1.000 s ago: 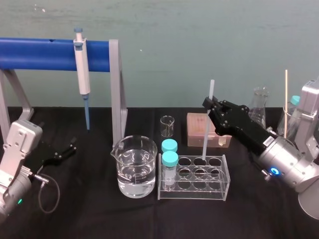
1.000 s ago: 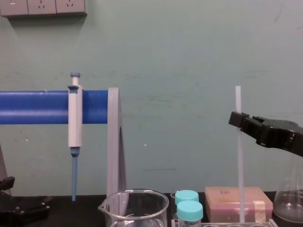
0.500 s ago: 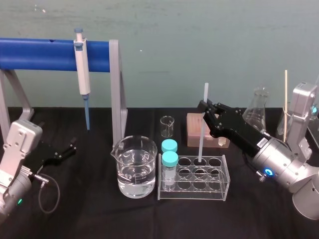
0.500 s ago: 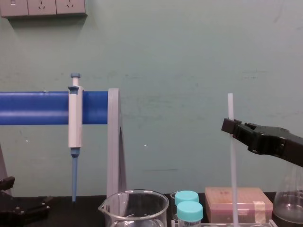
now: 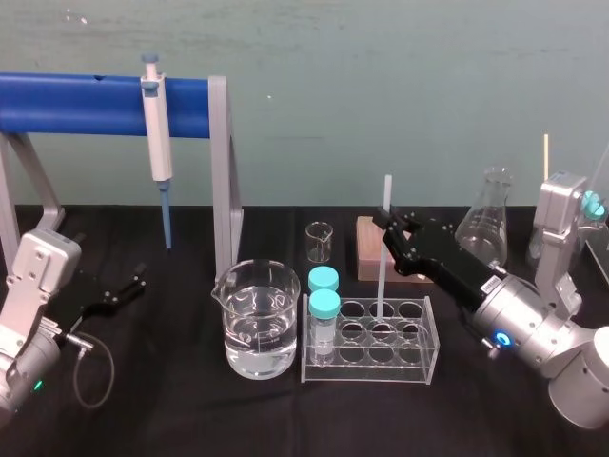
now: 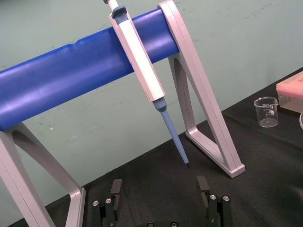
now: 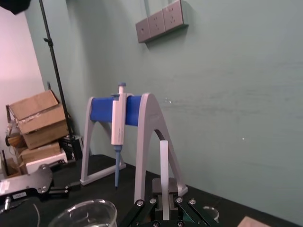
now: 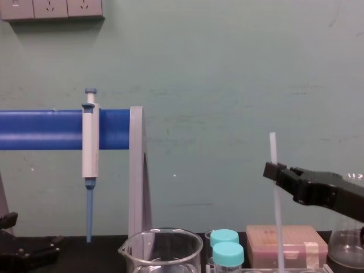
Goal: Pick up the stirring rod with one hand, then place it down.
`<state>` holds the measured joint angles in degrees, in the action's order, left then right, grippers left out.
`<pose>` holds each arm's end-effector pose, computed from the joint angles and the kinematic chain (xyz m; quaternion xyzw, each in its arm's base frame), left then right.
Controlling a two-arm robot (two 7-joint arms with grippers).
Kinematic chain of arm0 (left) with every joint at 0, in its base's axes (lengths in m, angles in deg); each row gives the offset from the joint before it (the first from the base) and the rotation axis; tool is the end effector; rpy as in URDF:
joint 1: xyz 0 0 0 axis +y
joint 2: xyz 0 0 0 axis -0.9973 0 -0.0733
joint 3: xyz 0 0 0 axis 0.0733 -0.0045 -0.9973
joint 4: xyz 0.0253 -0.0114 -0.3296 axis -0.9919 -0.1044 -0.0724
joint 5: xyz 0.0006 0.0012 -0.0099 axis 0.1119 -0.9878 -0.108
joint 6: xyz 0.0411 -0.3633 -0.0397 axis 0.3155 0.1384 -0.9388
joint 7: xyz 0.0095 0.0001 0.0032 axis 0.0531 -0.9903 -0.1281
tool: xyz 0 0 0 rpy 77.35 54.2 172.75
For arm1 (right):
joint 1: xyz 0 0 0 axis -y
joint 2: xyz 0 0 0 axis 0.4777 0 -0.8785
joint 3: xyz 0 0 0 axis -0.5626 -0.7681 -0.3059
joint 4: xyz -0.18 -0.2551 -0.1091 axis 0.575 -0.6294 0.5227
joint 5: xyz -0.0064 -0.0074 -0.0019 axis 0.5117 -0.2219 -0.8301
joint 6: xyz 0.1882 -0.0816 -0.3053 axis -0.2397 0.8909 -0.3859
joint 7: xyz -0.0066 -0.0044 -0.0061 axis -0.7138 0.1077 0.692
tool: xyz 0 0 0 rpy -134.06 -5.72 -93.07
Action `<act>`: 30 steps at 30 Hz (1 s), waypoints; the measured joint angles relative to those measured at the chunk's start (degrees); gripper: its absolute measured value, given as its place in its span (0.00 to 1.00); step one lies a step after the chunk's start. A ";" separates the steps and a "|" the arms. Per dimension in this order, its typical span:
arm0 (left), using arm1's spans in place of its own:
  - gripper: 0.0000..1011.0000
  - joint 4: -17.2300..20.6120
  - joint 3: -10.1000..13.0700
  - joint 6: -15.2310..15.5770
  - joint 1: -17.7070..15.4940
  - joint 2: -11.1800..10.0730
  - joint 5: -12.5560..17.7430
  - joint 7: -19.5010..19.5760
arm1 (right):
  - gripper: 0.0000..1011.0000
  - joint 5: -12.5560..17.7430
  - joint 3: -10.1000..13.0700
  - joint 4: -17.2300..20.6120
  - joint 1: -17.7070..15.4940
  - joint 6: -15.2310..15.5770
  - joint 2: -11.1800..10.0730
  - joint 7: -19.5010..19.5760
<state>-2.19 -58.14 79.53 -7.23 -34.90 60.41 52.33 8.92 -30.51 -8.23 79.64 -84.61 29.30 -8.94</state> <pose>0.4204 0.0902 -0.3463 0.1415 -0.1324 0.5799 0.7913 0.4745 -0.0412 -0.3271 0.0969 0.0044 -0.3883 0.9164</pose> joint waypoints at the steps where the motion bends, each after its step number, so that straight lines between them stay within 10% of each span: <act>1: 0.99 0.00 0.00 0.00 0.00 0.00 0.00 0.00 | 0.07 -0.15 -0.07 -0.24 0.03 -0.02 0.09 0.04; 30: 0.99 0.00 0.00 0.00 0.00 0.00 0.00 0.00 | 0.07 -3.14 -0.45 -3.86 -0.07 0.27 1.79 1.93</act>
<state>-2.19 -58.14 79.53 -7.23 -34.90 60.41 52.33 5.78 -30.97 -12.09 79.58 -84.34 31.09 -7.01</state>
